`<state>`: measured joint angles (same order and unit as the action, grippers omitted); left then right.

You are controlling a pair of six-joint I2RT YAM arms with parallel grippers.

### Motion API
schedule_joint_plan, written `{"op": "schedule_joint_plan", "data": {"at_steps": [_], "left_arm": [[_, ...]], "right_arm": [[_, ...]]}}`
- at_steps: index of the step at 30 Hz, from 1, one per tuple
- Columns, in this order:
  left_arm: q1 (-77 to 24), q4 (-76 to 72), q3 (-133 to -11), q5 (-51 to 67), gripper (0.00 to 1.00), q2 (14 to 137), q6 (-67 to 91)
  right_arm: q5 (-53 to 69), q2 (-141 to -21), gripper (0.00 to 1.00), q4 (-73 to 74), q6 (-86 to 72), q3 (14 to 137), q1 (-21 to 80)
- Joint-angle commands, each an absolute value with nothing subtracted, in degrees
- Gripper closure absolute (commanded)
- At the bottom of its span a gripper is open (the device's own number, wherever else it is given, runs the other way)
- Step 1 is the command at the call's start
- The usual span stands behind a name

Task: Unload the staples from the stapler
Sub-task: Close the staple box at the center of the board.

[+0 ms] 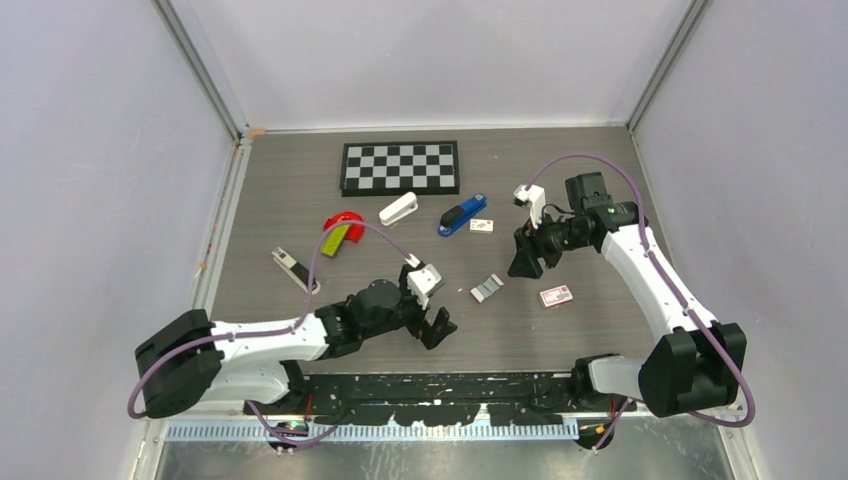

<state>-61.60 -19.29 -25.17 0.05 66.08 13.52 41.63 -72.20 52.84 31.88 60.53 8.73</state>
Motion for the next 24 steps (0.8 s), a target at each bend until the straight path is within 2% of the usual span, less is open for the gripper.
{"op": "schedule_joint_plan", "data": {"at_steps": [1,4,12,24], "left_arm": [[-62.04,-33.83,-26.24,-0.67,0.00,70.35,6.79],[-61.98,-39.21,-26.06,1.54,0.00,74.64,5.18],[-61.96,-38.39,-33.95,2.48,0.00,85.75,6.82],[-61.94,-39.18,-37.78,1.91,0.00,92.20,8.24]], "right_arm": [[42.92,-70.75,0.37,54.02,33.14,63.08,8.07],[43.08,-70.53,0.37,54.13,33.22,63.11,7.70],[43.50,-70.49,0.36,54.62,33.22,63.37,6.40],[44.36,-70.92,0.36,55.57,33.75,63.63,5.45]]}}
